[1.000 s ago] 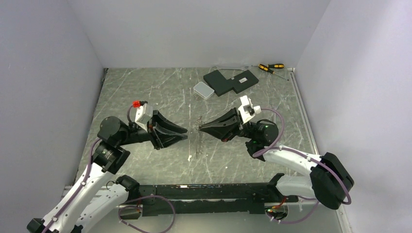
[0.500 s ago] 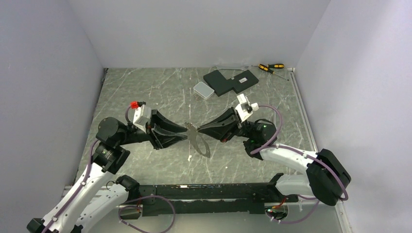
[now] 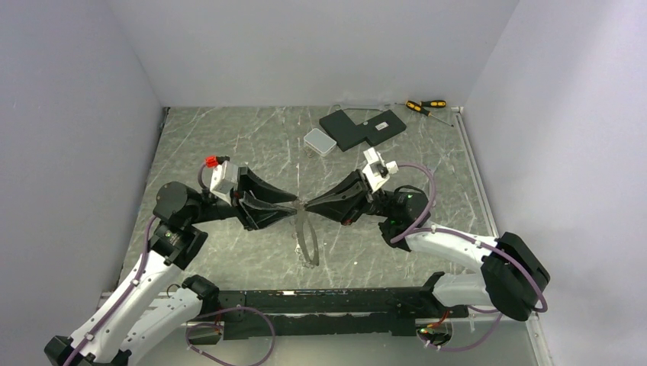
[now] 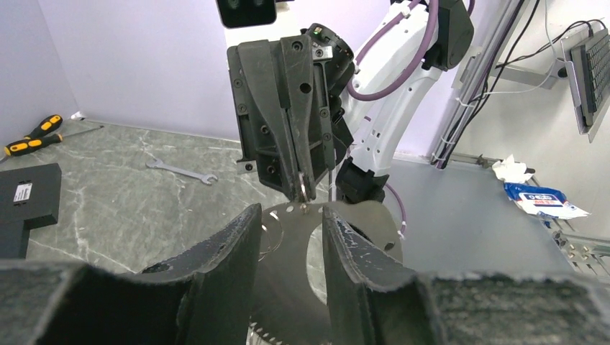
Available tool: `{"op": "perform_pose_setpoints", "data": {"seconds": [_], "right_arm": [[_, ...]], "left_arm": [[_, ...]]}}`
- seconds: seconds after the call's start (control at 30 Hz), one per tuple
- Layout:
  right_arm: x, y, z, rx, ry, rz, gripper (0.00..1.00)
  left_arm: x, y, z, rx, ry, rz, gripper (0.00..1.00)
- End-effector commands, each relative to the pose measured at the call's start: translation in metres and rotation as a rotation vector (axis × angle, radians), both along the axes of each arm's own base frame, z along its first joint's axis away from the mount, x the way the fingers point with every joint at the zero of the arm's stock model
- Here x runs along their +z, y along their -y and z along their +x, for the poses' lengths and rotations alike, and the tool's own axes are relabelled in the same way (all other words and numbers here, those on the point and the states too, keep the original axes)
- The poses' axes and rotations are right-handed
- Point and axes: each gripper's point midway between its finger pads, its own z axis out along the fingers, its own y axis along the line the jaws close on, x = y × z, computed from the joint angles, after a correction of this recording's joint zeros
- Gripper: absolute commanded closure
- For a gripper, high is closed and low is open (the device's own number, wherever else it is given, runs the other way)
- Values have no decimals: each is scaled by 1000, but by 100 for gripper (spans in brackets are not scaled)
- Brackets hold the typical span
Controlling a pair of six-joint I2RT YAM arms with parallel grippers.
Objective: Put the keys on the keyring
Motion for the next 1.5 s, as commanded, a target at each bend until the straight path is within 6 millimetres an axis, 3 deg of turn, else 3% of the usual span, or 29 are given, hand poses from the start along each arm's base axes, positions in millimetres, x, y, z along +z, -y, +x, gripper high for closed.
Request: {"op": "perform_pose_setpoints", "data": {"seconds": [0.0,0.23,0.63,1.17,1.33,1.47], "right_arm": [[24,1,4,-57,41,55,100],[25,0,2,-66,48,60,100],[30,-1,-1,-66,71,75,100],[28,-6,-6,-74,105,54,100],[29,-6,-6,-78,111,56,100],[30,-4,-7,-84,117,61,100]], "left_arm": [[9,0,-5,-17,42,-29,60],[3,2,-3,-24,26,-13,68],[-5,2,3,4,4,8,72],[-8,6,7,-7,-18,20,90],[-9,6,7,-7,-26,25,87],[-8,5,8,8,-31,23,71]]}}
